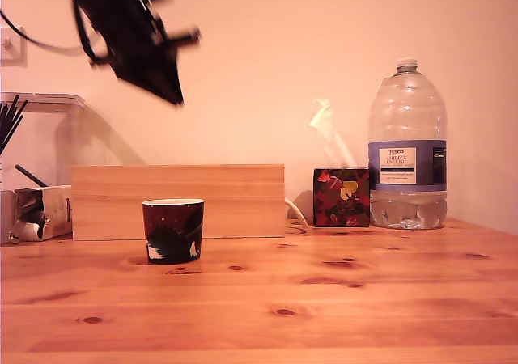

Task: Pick up the coffee capsules from the table one by one and drop them inside the nearest coffee cup

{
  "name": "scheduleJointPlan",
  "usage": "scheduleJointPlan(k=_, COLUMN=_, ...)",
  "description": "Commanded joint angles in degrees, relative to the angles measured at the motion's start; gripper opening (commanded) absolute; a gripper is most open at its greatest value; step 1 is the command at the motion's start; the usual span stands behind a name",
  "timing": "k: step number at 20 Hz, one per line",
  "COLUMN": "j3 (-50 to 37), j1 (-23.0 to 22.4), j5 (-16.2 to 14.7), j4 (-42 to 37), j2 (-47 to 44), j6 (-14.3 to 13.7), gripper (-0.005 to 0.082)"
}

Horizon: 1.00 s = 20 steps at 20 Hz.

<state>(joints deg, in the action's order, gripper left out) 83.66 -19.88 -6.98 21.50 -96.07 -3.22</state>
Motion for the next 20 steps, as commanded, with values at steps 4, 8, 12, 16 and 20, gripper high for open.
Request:
scheduleJointPlan(k=4, j3=-17.7, j1=0.6, j5=-0.1, j4=-14.2, j2=10.7, j6=0.2, gripper=0.0019)
scheduleJointPlan(k=8, j3=-31.8, j1=1.9, j5=0.0, j4=-23.8, j2=21.9, j6=0.2, gripper=0.0019)
scheduleJointPlan(k=12, j3=-44.0, j1=3.6, j5=0.0, j4=-27.2, j2=33.4, j6=0.2, gripper=0.0019)
scheduleJointPlan(k=16, j3=-52.0, j1=5.5, j5=0.5, j4=-27.1, j2=42.6, j6=0.5, gripper=0.0019)
scheduleJointPlan(k=20, j3=-56.2, j1=6.1, j5=1.7, j4=-25.5, j2=49.4, j6=3.2, gripper=0.0019)
